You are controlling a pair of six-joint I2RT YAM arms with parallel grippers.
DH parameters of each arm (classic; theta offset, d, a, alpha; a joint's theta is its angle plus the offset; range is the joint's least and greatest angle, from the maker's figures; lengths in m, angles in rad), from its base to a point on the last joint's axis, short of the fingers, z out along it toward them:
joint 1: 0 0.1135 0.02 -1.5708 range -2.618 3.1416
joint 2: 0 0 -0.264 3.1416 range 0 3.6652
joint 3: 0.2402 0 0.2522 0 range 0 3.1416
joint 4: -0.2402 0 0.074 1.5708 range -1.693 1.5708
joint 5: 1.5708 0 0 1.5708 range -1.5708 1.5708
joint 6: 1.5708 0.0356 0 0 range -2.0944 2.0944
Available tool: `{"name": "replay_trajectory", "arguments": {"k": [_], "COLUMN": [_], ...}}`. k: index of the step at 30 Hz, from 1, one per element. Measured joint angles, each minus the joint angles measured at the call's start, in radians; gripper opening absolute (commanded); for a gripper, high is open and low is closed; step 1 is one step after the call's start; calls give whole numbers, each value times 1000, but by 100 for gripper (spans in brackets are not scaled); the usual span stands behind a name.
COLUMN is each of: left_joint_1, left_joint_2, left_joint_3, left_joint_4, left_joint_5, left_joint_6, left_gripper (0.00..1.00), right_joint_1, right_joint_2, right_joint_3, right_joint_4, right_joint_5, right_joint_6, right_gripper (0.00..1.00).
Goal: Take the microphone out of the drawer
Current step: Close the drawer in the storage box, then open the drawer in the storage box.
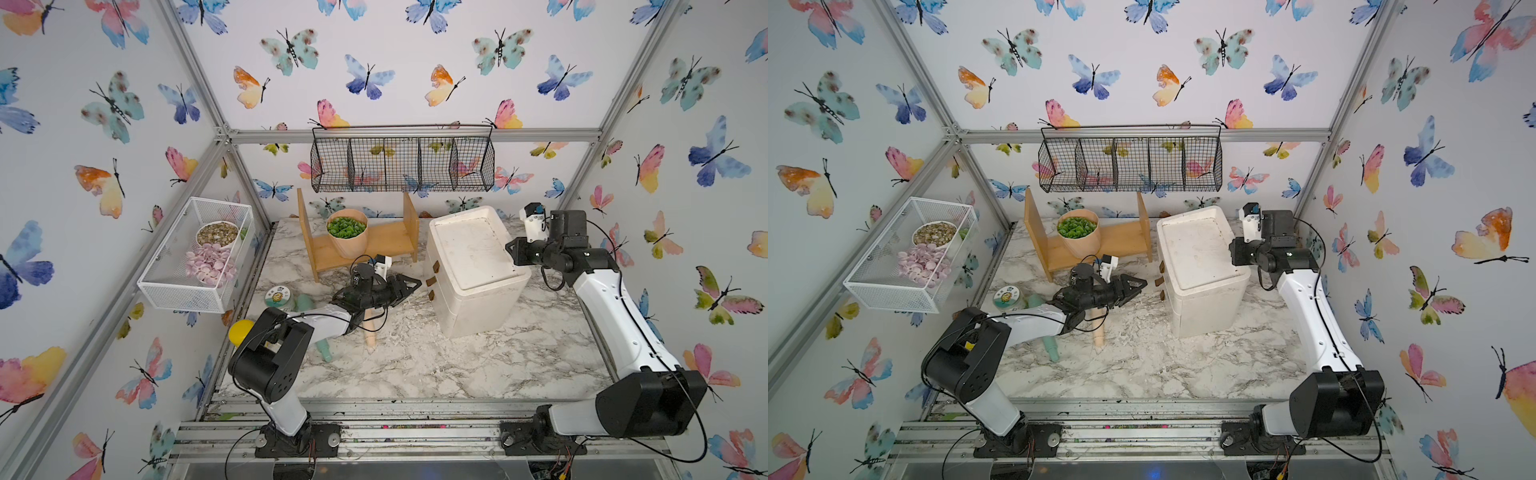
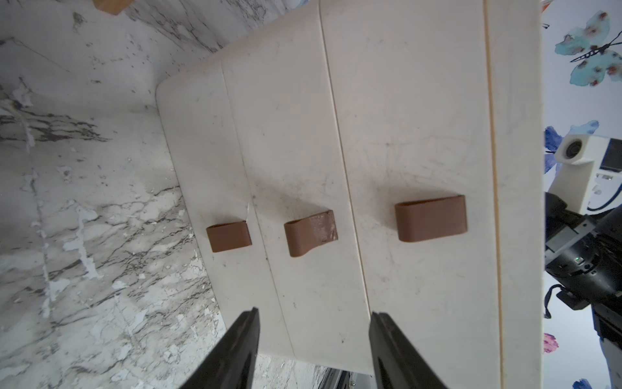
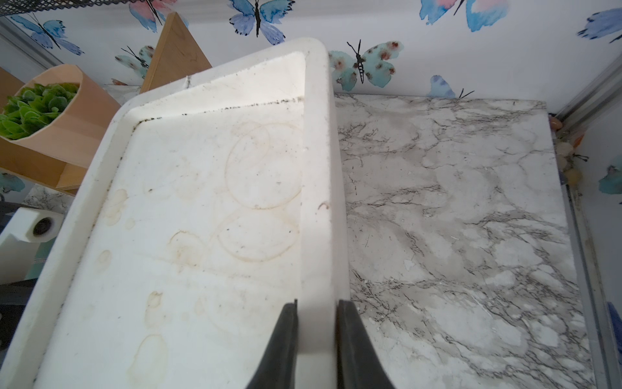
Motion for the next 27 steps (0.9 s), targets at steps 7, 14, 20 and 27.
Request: {"name": "replay_trajectory", "arguments": {"k": [7,14,20,27], "left_joint_1": [0,-13,-37,-45], "left_joint_2": [91,170,226,255], "left_joint_3": [34,68,90,111], "left_joint_4": [109,222,280,302], "left_joint_5": [9,11,15,19], "left_joint_6": [-53,-116,-164,-195], "left_gripper": [60,57,49,24], "right_joint_1": [0,0,0,0], "right_joint_2": [0,0,0,0], "right_joint_3": [0,0,0,0], "right_joint_4": [0,0,0,0], "right_joint_5": [0,-1,-1,0], "right_joint_6": [0,0,0,0], "right_gripper": [7,7,7,7]}}
